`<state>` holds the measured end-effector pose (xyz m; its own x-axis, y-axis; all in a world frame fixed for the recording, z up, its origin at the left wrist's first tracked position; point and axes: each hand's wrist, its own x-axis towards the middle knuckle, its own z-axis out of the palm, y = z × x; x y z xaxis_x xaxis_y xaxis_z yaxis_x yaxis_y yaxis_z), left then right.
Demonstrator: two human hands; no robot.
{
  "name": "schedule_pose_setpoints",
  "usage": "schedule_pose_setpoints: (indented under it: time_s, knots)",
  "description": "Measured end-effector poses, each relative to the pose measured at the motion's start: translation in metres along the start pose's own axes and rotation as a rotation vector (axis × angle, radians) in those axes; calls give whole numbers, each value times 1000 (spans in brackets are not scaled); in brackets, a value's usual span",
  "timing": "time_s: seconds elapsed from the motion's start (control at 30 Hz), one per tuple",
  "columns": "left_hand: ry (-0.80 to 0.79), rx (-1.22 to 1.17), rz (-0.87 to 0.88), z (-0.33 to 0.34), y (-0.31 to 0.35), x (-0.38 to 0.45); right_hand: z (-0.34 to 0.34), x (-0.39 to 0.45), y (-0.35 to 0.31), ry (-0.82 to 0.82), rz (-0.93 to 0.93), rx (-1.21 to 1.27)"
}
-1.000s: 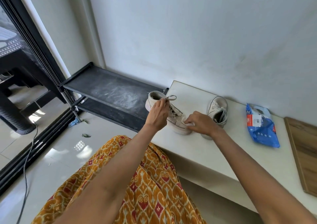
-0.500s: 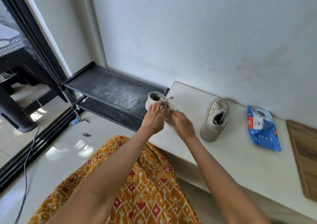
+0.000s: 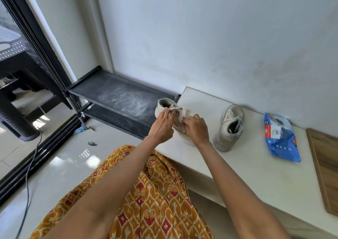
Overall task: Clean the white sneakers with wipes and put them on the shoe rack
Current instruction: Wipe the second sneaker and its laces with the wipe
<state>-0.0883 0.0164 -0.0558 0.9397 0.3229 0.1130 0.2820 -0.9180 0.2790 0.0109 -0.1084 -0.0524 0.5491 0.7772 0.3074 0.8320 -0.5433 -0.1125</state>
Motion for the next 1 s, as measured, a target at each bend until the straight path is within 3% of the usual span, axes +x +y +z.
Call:
schedule_pose_setpoints:
  time_s: [0.2, 0.33, 0.5, 0.63, 0.73, 0.8, 0.9, 1.0]
  knots:
    - [117, -128, -66, -11, 11, 8, -13, 8, 30, -134, -57, -178]
    - [158, -133, -150, -11, 18, 21, -16, 19, 12, -8, 10, -29]
    - [159, -177, -191, -9, 16, 33, -7, -3, 23, -106, -61, 114]
    - [101, -194, -108, -2, 15, 28, -26, -20, 45, -360, -28, 220]
    - [-2, -163, -18, -6, 25, 35, -49, -7, 60, -526, -68, 93]
    - [-33, -149, -2, -9, 33, 45, -57, 3, 60, -418, -36, -48]
    - [-48, -70, 31, -13, 36, 52, -57, 9, 43, -84, 101, -25]
    - [-63, 30, 63, -5, 26, 48, -42, -2, 26, -234, 54, -101]
